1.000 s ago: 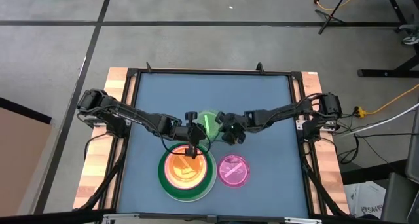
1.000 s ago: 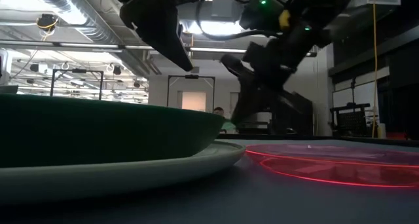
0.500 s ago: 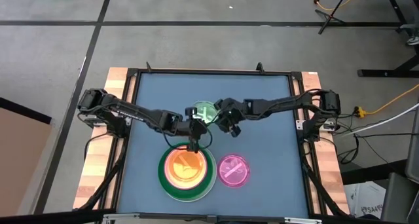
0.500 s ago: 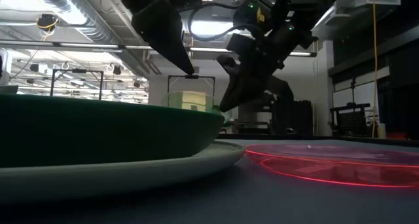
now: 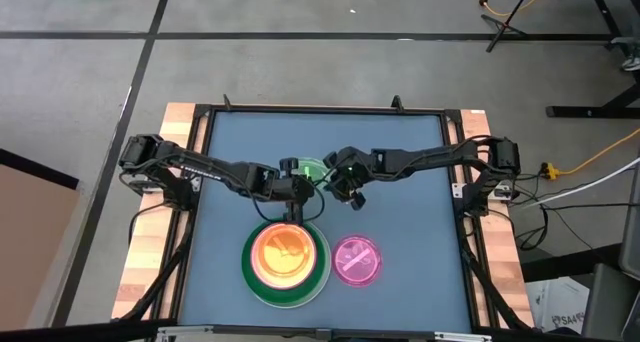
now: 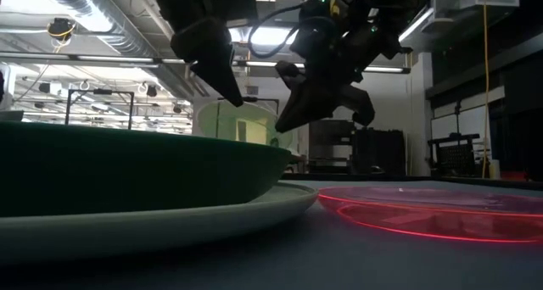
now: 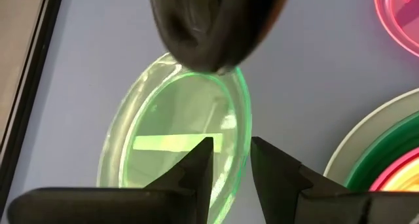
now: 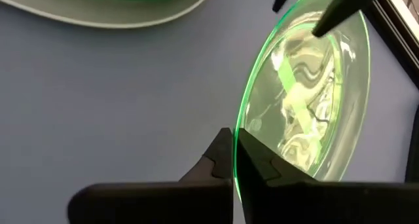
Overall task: Stack plastic plates
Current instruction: Stack the light green plate on top of the orange plate
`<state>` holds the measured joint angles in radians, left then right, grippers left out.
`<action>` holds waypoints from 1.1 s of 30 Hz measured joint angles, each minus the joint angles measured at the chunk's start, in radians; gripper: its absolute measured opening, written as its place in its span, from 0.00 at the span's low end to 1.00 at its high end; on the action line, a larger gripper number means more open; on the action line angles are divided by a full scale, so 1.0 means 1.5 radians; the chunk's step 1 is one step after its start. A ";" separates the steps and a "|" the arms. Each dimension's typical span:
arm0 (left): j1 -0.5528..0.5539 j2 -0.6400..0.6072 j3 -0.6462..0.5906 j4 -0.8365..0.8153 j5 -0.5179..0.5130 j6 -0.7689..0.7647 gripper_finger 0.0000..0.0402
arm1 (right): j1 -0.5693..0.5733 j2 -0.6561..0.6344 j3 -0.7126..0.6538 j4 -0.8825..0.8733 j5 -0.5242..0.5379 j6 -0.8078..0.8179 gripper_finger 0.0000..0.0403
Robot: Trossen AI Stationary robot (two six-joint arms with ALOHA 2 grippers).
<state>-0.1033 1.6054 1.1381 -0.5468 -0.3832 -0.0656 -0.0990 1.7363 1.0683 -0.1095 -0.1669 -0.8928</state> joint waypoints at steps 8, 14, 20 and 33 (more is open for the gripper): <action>0.002 0.000 0.000 -0.007 0.001 0.000 0.24 | 0.000 -0.001 0.000 0.003 -0.024 -0.003 0.00; 0.003 0.000 0.000 -0.057 0.001 0.000 0.24 | 0.000 -0.001 0.000 0.005 -0.034 -0.023 0.00; 0.003 0.000 0.000 -0.088 0.009 0.000 0.24 | 0.001 -0.001 0.000 0.021 -0.058 -0.039 0.00; 0.003 0.000 0.000 -0.087 0.020 -0.001 0.20 | 0.001 -0.001 0.000 0.039 -0.072 -0.039 0.00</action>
<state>-0.0994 1.6054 1.1381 -0.6773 -0.3531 -0.0666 -0.0982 1.7344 1.0687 -0.0510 -0.2745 -0.9516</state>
